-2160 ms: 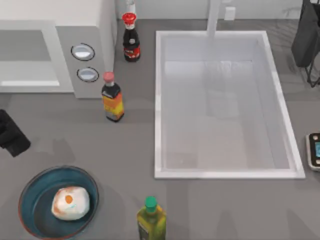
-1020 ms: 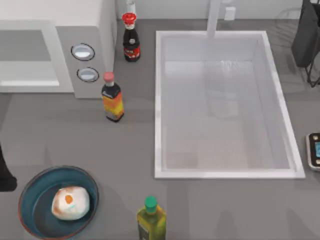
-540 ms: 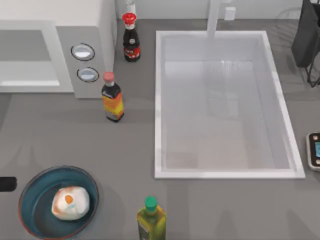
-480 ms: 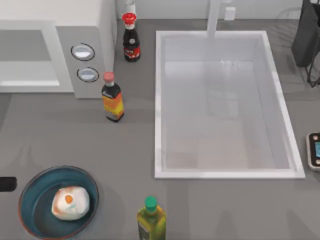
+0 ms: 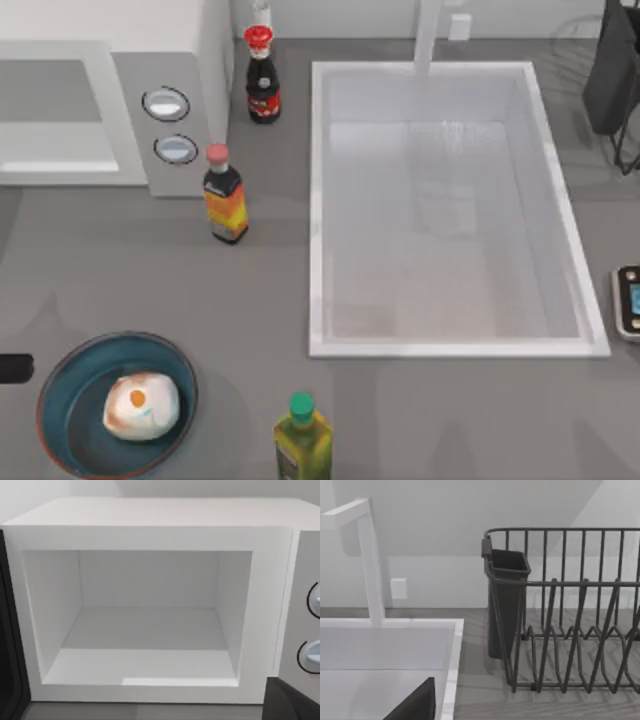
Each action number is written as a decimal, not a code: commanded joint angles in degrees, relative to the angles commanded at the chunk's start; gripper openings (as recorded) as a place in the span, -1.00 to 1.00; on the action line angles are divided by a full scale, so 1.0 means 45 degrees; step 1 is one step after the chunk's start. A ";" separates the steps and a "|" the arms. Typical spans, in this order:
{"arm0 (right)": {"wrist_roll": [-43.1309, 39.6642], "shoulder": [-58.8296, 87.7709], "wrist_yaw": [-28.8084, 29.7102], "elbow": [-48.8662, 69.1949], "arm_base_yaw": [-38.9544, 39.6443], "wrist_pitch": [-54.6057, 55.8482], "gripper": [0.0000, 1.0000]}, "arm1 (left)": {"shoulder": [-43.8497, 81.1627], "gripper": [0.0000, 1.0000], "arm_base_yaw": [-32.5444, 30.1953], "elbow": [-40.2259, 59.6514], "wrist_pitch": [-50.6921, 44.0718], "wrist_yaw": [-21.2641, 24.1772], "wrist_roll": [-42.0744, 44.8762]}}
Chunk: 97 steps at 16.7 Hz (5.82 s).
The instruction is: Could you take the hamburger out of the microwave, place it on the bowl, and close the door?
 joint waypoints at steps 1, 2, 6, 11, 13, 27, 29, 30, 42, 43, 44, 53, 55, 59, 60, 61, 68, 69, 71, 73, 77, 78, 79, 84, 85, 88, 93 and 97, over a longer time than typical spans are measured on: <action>0.0000 0.0000 0.0000 0.0000 0.0000 0.0000 1.00 | 0.0004 -1.00 -0.0001 0.0003 -0.0002 -0.0001 -0.0002; 0.0000 0.0000 0.0000 0.0000 0.0000 0.0000 1.00 | 0.0047 -1.00 -0.0044 -0.0006 0.0041 -0.0044 -0.0001; 0.0000 0.0000 0.0000 0.0000 0.0000 0.0000 1.00 | 0.1314 -1.00 -0.1434 -0.0250 0.1528 -0.1431 0.0019; 0.0000 0.0000 0.0000 0.0000 0.0000 0.0000 1.00 | 0.2742 -1.00 -0.3014 -0.0528 0.3282 -0.3008 0.0042; 0.0000 0.0000 0.0000 0.0000 0.0000 0.0000 1.00 | 0.2767 -1.00 -0.3041 -0.0533 0.3310 -0.3035 0.0042; 0.0000 0.0000 0.0000 0.0000 0.0000 0.0000 1.00 | 0.1349 -1.00 -0.2605 0.1037 0.0359 -0.2607 0.0011; 0.0000 0.0000 0.0000 0.0000 0.0000 0.0000 1.00 | 0.1435 -1.00 -0.2613 0.1004 0.0436 -0.2574 0.0011; 0.0000 0.0000 0.0000 0.0000 0.0000 0.0000 1.00 | 0.1598 -1.00 -0.2474 0.0992 0.0603 -0.2435 0.0014; 0.0000 0.0000 0.0000 0.0000 0.0000 0.0000 1.00 | 0.3510 -1.00 -0.0786 0.1707 0.1245 -0.0987 0.0648; 0.0000 0.0000 0.0000 0.0000 0.0000 0.0000 1.00 | 0.4053 -1.00 -0.0333 0.2215 0.0898 -0.0685 0.1014; 0.0000 0.0000 0.0000 0.0000 0.0000 0.0000 1.00 | 0.4729 -1.00 0.0203 0.2830 0.0487 -0.0328 0.1446; 0.0000 0.0000 0.0000 0.0000 0.0000 0.0000 1.00 | 1.4287 -1.00 0.7264 1.0978 -0.4962 0.4409 0.7056; 0.0000 0.0000 0.0000 0.0000 0.0000 0.0000 1.00 | 1.6542 -1.00 0.8912 1.2858 -0.6246 0.5523 0.8344; 0.0000 0.0000 0.0000 0.0000 0.0000 0.0000 1.00 | 2.0262 -1.00 1.1647 1.5954 -0.8386 0.7379 1.0458; 0.0000 0.0000 0.0000 0.0000 0.0000 0.0000 1.00 | 2.0941 -1.00 1.2167 1.6527 -0.8794 0.7732 1.0857; 0.0000 0.0000 0.0000 0.0000 0.0000 0.0000 1.00 | 2.1503 -1.00 1.2606 1.7004 -0.9140 0.8031 1.1194; 0.0000 0.0000 0.0000 0.0000 0.0000 0.0000 1.00 | 2.2463 -1.00 1.3395 1.7811 -0.9762 0.8570 1.1797; 0.0000 0.0000 0.0000 0.0000 0.0000 0.0000 1.00 | 2.2430 -1.00 1.3350 1.7778 -0.9729 0.8526 1.1793; 0.0000 0.0000 0.0000 0.0000 0.0000 0.0000 1.00 | 2.2507 -1.00 1.3352 1.7597 -0.9523 0.8528 1.1793; 0.0000 0.0000 0.0000 0.0000 0.0000 0.0000 1.00 | 2.2756 -1.00 1.3362 1.7046 -0.8796 0.8538 1.1802; 0.0000 0.0000 0.0000 0.0000 0.0000 0.0000 1.00 | 2.3492 -1.00 1.3400 1.5462 -0.6188 0.8573 1.1834; 0.0000 0.0000 0.0000 0.0000 0.0000 0.0000 1.00 | 2.3668 -1.00 1.3410 1.5086 -0.5665 0.8582 1.1842; 0.0000 0.0000 0.0000 0.0000 0.0000 0.0000 1.00 | 2.3818 -1.00 1.3418 1.4770 -0.5274 0.8590 1.1849; 0.0000 0.0000 0.0000 0.0000 0.0000 0.0000 1.00 | 2.3934 -1.00 1.3379 1.4445 -0.4942 0.8604 1.1854; 0.0000 0.0000 0.0000 0.0000 0.0000 0.0000 1.00 | 2.3895 -1.00 1.3356 1.4406 -0.4917 0.8592 1.1828; 0.0000 0.0000 0.0000 0.0000 0.0000 0.0000 1.00 | 2.3056 -1.00 1.2891 1.3503 -0.4428 0.8360 1.1319; 0.0000 0.0000 0.0000 0.0000 0.0000 0.0000 1.00 | 2.0706 -1.00 1.1609 1.0326 -0.3023 0.7728 0.9897; 0.0000 0.0000 0.0000 0.0000 0.0000 0.0000 1.00 | 1.9971 -1.00 1.1194 0.9533 -0.2553 0.7527 0.9433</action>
